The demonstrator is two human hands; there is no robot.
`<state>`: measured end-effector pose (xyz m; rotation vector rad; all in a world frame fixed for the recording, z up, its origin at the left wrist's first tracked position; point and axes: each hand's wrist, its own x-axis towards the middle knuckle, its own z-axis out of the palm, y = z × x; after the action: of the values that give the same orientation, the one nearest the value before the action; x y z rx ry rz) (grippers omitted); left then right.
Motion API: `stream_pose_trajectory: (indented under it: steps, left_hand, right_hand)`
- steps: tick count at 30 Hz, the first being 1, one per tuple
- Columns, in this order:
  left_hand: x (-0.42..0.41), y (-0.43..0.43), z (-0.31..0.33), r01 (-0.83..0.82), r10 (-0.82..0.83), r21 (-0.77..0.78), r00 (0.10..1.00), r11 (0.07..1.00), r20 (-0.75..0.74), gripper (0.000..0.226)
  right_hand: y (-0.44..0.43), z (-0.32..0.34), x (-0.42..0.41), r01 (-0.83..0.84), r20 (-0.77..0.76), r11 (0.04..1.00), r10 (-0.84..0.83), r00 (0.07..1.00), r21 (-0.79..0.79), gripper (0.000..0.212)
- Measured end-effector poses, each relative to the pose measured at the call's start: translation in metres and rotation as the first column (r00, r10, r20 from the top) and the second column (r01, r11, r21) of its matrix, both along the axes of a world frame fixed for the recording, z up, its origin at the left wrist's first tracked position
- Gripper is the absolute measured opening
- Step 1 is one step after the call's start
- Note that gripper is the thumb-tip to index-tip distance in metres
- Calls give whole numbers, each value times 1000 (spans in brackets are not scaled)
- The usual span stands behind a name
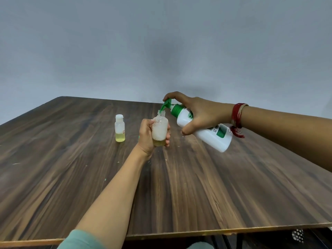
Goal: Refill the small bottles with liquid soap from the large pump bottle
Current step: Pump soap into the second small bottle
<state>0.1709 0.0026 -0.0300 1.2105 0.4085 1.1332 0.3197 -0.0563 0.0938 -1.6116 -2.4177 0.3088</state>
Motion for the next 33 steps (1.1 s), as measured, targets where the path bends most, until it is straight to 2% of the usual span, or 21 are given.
stream_pose_trajectory:
  steps: [6,14,22,30,33]
  left_hand:
    - [0,-1,0,10,-10,2,1000,1000,-25,46]
    - [-1,3,-2,-7,7,16,1000,1000,6,47]
    - [0,4,-3,-6,6,12,1000,1000,-29,46]
    - [-5,1,3,-63,62,-45,998,997,-26,42]
    - [-6,2,2,-69,67,-59,997,996,-46,42]
  right_hand:
    - [2,0,-2,3,-5,1000,-3,1000,28,77]
    - [2,-6,0,4,-41,1000,-5,999,-27,95]
    - [3,-8,-1,19,-30,997,-17,999,72,79]
    - [10,-19,3,-7,-77,997,13,997,71,93]
    - [11,-23,3,-25,-89,995,33,995,100,92]
